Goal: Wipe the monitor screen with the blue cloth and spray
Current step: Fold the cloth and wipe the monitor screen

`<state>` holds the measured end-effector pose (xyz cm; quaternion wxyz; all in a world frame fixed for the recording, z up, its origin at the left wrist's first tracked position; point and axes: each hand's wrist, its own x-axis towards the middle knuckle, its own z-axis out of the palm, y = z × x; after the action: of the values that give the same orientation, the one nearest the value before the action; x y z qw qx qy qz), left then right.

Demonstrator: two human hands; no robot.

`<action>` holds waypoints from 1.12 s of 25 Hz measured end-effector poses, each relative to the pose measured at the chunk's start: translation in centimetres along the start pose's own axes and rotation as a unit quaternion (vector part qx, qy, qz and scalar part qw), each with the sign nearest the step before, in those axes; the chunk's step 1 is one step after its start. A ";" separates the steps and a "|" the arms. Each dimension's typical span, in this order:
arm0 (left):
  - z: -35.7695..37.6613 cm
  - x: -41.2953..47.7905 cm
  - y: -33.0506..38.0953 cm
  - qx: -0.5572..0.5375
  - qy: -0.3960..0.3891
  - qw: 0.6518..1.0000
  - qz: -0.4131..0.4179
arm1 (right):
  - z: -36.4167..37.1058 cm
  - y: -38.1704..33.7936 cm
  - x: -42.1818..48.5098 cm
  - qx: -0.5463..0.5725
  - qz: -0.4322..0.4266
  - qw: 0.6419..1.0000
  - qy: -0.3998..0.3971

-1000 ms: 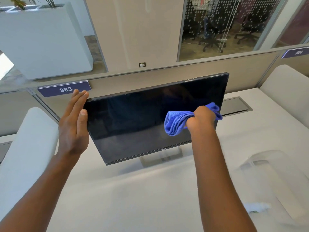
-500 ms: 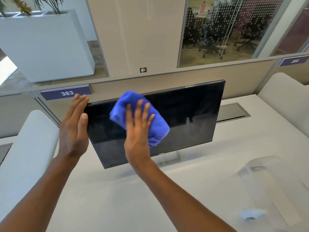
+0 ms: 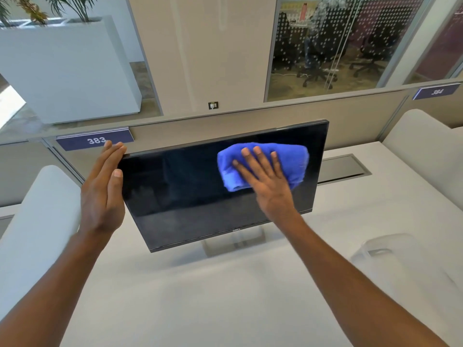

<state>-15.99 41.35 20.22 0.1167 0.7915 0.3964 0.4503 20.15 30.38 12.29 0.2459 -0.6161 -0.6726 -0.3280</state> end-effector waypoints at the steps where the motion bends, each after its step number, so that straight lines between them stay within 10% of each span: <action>1: 0.0 0.0 0.0 0.002 0.001 1.000 0.000 | -0.3 1.9 -0.4 -0.008 0.045 0.999 0.005; 6: 0.1 -0.2 0.3 0.016 0.004 1.000 -0.005 | -0.5 4.4 -1.5 -0.033 0.356 0.934 -0.013; 15: 0.3 -0.3 0.5 0.028 0.011 0.999 -0.012 | 1.5 -3.9 -6.0 -0.053 0.392 0.886 -0.241; 21: -0.3 -0.4 0.7 0.044 -0.008 0.999 -0.029 | -1.8 -8.8 -8.9 0.209 0.484 0.836 -0.152; 28: -0.1 -0.3 2.3 0.141 -0.007 0.990 -0.029 | -7.6 -9.4 -9.4 0.456 0.611 0.626 -0.166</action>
<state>-14.93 39.58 21.38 0.0191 0.7913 0.4778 0.3811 11.40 18.25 9.14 0.5235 -0.7386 -0.2351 0.3538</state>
